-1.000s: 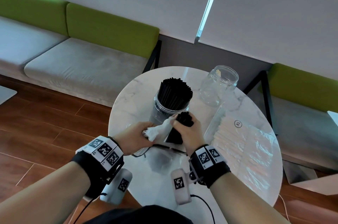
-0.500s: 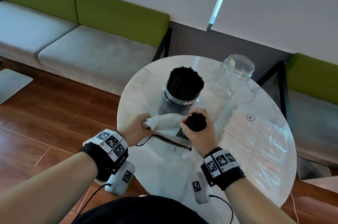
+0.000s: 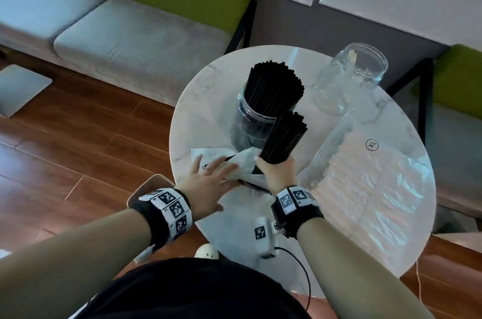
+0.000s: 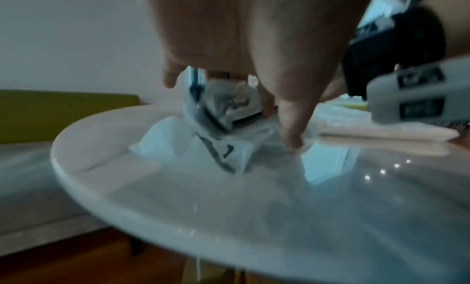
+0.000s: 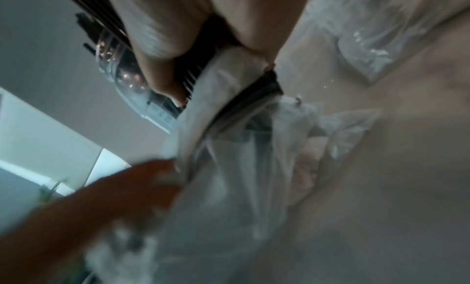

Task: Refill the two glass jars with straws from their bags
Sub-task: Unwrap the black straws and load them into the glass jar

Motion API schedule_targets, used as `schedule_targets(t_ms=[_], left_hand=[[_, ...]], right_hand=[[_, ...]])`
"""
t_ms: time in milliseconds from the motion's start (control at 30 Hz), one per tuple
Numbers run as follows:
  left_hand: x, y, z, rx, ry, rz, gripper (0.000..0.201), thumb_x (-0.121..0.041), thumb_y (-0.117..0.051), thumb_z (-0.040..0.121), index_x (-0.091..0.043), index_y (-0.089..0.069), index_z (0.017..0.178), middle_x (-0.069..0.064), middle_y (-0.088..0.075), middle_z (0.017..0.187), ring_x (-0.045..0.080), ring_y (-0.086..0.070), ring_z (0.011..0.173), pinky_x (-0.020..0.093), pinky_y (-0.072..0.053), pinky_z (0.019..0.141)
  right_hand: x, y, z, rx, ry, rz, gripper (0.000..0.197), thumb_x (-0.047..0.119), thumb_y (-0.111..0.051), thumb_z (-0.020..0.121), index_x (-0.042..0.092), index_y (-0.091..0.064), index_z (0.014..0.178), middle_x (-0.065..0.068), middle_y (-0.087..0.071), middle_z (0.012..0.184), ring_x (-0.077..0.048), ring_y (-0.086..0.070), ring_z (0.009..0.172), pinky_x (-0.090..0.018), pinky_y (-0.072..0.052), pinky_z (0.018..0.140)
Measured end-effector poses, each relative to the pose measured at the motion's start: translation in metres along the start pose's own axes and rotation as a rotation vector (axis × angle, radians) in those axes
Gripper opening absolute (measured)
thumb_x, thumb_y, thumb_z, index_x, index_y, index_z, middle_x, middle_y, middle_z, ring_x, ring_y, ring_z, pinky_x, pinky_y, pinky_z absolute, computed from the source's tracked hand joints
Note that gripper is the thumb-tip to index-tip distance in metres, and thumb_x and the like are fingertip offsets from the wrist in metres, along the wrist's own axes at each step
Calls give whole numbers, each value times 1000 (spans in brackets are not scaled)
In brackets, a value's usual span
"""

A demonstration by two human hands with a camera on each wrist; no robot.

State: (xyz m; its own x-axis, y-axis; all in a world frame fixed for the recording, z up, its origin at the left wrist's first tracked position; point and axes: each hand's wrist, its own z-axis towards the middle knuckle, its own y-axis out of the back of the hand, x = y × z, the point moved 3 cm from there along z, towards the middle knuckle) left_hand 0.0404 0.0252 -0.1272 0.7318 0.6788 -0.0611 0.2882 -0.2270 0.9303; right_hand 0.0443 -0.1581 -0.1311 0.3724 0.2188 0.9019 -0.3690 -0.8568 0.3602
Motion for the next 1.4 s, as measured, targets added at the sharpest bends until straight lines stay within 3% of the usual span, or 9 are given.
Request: schedule_targets(t_ms=[200,333,600,733,833,1033,1167,1300,1400], left_hand=[[11,-30,10,217,74,-48,69,-62,-38,88,-42,-7,146,-14,14,156,22,17,144,63,6,109],[14,-23,21,251,90,-40,67,-63,-37,87,-42,-12,145,-13,5,157,23,13,145,64,11,107],[17,29,17,-98,99,-166,47,-61,-43,82,-45,-41,126,-12,-30,143,19,-8,144,66,11,108],[34,59,23,-414,218,-568,74,-72,-43,66,-28,-39,125,-5,-44,124,22,-39,125,49,-16,114],[50,83,46,-624,311,-858,97,-66,-62,57,-23,-28,137,0,-41,122,22,-39,119,41,-28,107],[48,115,102,-464,183,-1100,146,-55,-84,37,-46,23,137,-5,-22,148,21,-25,138,48,-25,113],[44,116,113,-461,173,-1133,144,-59,-81,32,-49,17,136,-6,-25,146,19,-30,136,48,-31,111],[46,116,112,-498,207,-1069,141,-43,-89,47,-29,11,146,3,-24,150,21,-27,137,45,-27,113],[45,118,112,-489,227,-1052,138,-40,-89,50,-25,7,147,2,-26,149,21,-26,137,42,-27,113]], right_hand=[[19,23,-3,41,19,156,8,9,-75,79,13,-69,77,6,-67,75,3,-63,66,-9,-47,63],[55,53,1,23,167,314,12,16,-78,75,26,-72,71,3,-70,81,-22,-67,89,-41,-52,88],[145,82,-1,79,441,500,21,7,-73,73,28,-71,69,4,-69,78,-34,-63,95,-57,-46,97],[163,68,10,81,487,445,14,10,-74,72,24,-72,70,0,-69,80,-36,-64,94,-58,-48,94],[172,60,23,67,455,469,14,8,-74,72,22,-72,68,-2,-69,80,-34,-65,93,-58,-48,94],[173,43,44,41,444,385,6,11,-76,75,16,-73,76,-12,-72,88,-30,-68,94,-49,-53,91],[165,36,43,4,454,210,7,6,-74,78,2,-70,83,-3,-72,85,-10,-69,84,-19,-52,75],[138,28,57,-43,352,129,25,26,-82,67,12,-72,86,1,-73,88,-7,-69,85,-24,-55,75],[130,25,63,-153,373,-15,50,54,-81,52,30,-64,92,11,-58,108,-15,-57,109,-38,-53,91]])
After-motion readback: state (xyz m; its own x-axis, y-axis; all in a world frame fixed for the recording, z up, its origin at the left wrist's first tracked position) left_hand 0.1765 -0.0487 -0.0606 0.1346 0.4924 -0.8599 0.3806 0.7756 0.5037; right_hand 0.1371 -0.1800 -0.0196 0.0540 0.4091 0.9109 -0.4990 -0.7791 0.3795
